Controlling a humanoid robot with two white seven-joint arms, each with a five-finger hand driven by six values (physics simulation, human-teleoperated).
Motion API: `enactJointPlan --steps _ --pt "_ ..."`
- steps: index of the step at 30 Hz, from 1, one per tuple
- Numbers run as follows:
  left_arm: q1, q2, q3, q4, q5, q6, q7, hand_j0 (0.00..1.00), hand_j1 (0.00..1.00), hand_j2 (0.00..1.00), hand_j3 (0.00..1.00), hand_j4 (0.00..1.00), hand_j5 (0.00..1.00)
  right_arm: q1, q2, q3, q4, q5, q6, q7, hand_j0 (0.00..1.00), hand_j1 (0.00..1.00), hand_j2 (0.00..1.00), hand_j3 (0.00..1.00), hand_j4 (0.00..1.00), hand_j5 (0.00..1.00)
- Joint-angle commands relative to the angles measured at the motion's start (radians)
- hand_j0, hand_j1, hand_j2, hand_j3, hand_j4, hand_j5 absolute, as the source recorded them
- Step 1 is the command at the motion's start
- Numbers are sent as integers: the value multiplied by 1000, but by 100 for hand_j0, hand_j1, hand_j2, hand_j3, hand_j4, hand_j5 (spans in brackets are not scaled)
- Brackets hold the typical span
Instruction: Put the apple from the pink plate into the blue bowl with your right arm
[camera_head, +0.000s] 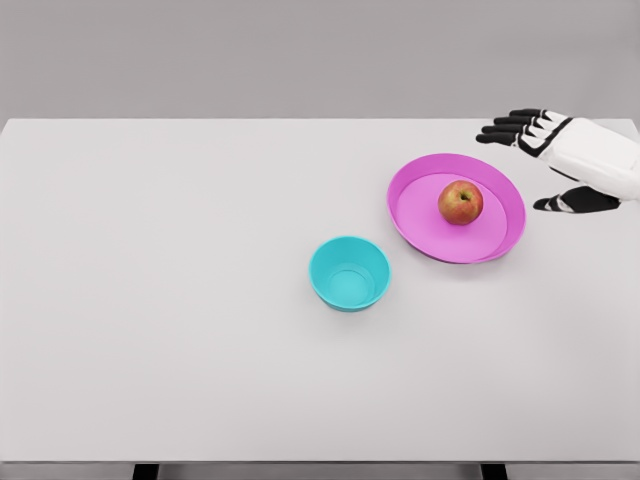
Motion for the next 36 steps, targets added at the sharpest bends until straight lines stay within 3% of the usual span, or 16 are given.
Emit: enactJointPlan --steps 1,5,9,11,13,15,17,21,25,36 --pt "0 0 0 0 0 0 0 100 100 100 100 100 100 -2 -1 0 3 -6 1 2 100 100 100 100 100 100" --pt "0 0 0 0 0 0 0 100 100 100 100 100 100 0 -6 -2 6 -9 1 1 100 100 100 100 100 100" --pt "0 0 0 0 0 0 0 100 100 100 100 100 100 0 1 17 107 -8 1 2 100 100 100 100 100 100" --pt "0 0 0 0 0 0 0 100 100 100 100 100 100 -2 2 34 144 -5 1 63 100 100 100 100 100 100" --pt "0 0 0 0 0 0 0 100 100 100 100 100 100 -35 14 35 164 -6 1 252 100 100 100 100 100 100" --pt "0 0 0 0 0 0 0 100 100 100 100 100 100 -61 27 37 184 -6 1 309 100 100 100 100 100 100" --pt "0 0 0 0 0 0 0 100 100 100 100 100 100 -104 48 50 205 -6 1 318 100 100 100 100 100 100" --pt "0 0 0 0 0 0 0 100 100 100 100 100 100 -294 140 244 284 -5 1 363 100 100 100 100 100 100" --pt "0 0 0 0 0 0 0 100 100 100 100 100 100 -345 169 308 373 -5 1 363 100 100 100 100 100 100" --pt "0 0 0 0 0 0 0 100 100 100 100 100 100 -463 280 417 517 -3 1 413 100 100 100 100 100 100"
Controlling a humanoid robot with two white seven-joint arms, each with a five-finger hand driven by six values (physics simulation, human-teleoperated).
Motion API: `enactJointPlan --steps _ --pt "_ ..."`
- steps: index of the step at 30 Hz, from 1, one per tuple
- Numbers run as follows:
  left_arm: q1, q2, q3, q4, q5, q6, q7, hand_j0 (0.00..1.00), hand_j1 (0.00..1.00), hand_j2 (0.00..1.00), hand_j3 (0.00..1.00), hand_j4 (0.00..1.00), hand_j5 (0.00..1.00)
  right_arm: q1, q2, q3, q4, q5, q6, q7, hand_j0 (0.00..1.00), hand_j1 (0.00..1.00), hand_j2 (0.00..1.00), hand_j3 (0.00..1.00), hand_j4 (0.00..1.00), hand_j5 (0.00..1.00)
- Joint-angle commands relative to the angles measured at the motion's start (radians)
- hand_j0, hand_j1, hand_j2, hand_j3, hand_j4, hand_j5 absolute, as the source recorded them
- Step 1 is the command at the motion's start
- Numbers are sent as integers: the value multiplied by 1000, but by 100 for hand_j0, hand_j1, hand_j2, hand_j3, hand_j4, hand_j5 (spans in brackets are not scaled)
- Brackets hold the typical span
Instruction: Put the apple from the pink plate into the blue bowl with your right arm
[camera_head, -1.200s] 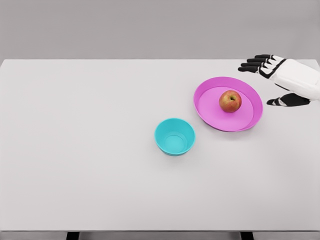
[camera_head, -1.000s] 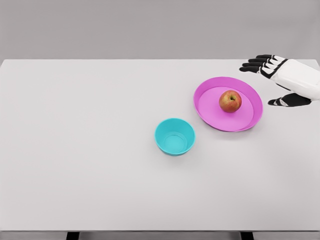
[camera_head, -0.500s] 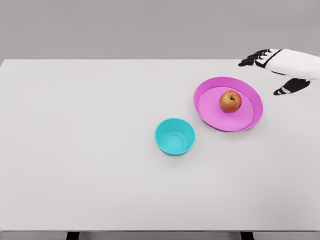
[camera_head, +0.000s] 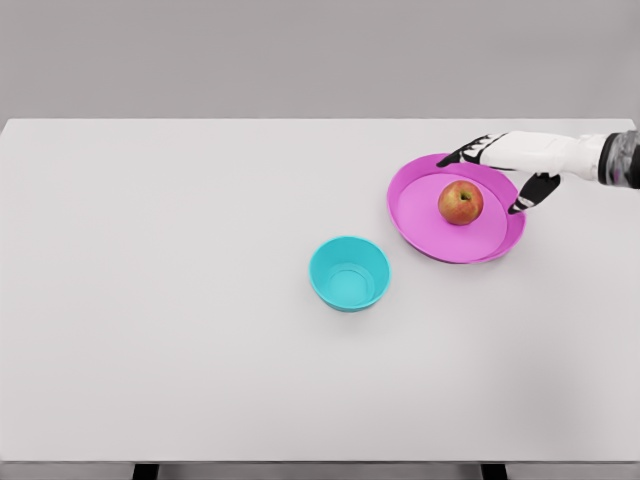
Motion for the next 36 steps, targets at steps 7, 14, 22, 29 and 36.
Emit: enactJointPlan --steps 7,14,22,29,36 --pt "0 0 0 0 0 0 0 100 100 100 100 100 100 -28 65 63 96 11 2 4 100 100 100 100 100 100" --pt "0 0 0 0 0 0 0 100 100 100 100 100 100 -49 93 104 139 11 2 3 100 100 100 100 100 100" --pt "0 0 0 0 0 0 0 100 100 100 100 100 100 -66 114 129 194 11 2 2 100 100 100 100 100 100" --pt "0 0 0 0 0 0 0 100 100 100 100 100 100 -69 124 144 194 13 2 2 100 100 100 100 100 100" --pt "0 0 0 0 0 0 0 100 100 100 100 100 100 -69 123 153 194 28 2 2 71 71 71 71 71 71"
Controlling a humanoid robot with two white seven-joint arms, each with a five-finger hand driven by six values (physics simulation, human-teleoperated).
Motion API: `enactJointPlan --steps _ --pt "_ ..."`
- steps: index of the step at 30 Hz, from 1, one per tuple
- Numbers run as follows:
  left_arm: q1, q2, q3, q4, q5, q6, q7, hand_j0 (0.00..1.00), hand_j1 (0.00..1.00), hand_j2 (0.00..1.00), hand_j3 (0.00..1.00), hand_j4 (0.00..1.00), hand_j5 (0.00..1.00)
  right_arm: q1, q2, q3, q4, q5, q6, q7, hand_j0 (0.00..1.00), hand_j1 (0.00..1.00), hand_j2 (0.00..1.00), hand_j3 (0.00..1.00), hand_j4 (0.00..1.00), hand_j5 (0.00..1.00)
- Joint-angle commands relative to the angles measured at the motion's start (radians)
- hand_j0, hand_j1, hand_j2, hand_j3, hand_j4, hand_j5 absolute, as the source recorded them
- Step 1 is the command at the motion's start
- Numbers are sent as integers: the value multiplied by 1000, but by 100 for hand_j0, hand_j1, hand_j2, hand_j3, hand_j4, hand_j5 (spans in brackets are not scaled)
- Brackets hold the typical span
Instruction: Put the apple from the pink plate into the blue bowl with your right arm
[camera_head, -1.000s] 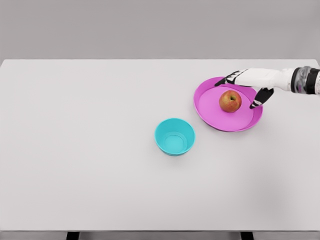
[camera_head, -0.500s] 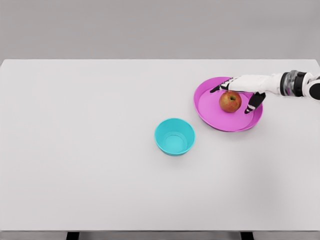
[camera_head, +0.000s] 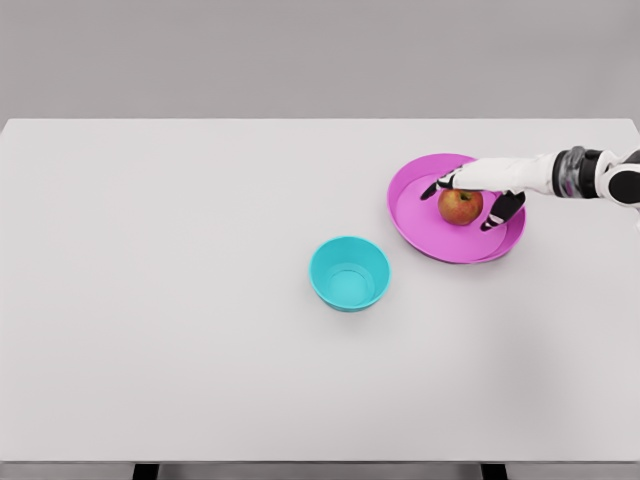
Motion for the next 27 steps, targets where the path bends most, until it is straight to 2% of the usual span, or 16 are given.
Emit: enactJointPlan --steps 1,6,16,19,27 --pt "0 0 0 0 0 0 0 100 100 100 100 100 100 0 -2 2 1 3 2 -1 71 71 71 71 71 71" --pt "0 0 0 0 0 0 0 100 100 100 100 100 100 0 -2 2 1 9 2 1 59 59 59 59 59 59" --pt "0 0 0 0 0 0 0 100 100 100 100 100 100 -6 -3 -4 -13 10 2 -1 57 57 57 57 57 57" --pt "0 0 0 0 0 0 0 100 100 100 100 100 100 -6 -3 -6 -15 10 2 -1 52 52 52 52 52 52" --pt "0 0 0 0 0 0 0 100 100 100 100 100 100 -20 -12 -16 -44 10 2 -1 50 50 50 50 50 50"
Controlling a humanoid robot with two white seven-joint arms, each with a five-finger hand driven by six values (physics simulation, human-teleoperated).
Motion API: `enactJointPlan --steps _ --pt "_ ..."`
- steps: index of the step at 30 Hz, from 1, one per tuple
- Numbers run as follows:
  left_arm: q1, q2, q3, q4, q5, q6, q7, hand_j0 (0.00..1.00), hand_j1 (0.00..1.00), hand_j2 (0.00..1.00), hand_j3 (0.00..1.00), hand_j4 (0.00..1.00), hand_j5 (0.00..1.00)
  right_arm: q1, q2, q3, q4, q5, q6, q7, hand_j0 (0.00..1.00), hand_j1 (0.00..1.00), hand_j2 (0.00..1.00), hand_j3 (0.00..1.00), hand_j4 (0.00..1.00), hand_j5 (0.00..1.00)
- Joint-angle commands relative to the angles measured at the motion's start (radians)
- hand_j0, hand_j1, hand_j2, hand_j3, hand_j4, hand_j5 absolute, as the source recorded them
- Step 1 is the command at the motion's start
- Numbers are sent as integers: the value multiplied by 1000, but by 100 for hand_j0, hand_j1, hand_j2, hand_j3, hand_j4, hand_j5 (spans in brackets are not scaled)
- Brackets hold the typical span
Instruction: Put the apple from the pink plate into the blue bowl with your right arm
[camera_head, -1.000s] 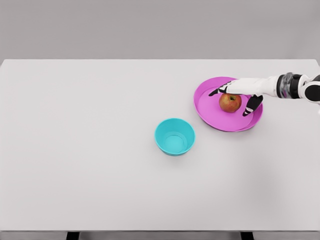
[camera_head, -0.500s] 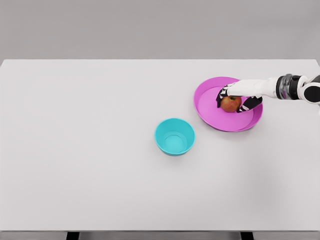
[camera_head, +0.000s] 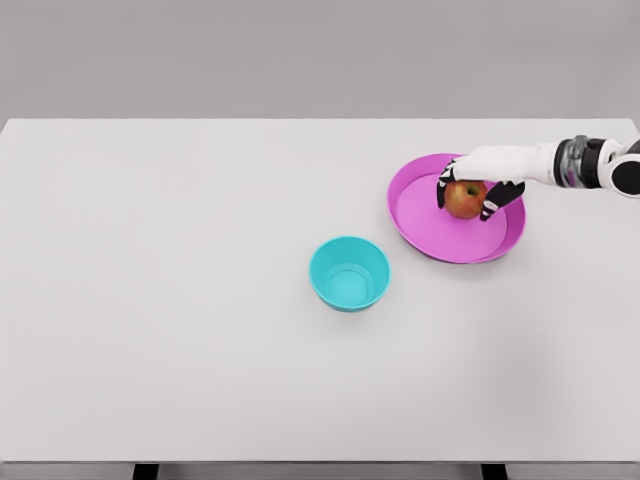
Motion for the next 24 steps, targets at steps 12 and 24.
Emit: enactJointPlan --steps 12,24 --pt "0 0 0 0 0 0 0 100 100 100 100 100 100 -6 -20 -32 -121 -7 2 0 50 50 50 50 50 50" --pt "0 0 0 0 0 0 0 100 100 100 100 100 100 8 -64 -32 -404 -4 2 1 49 49 49 49 49 49"
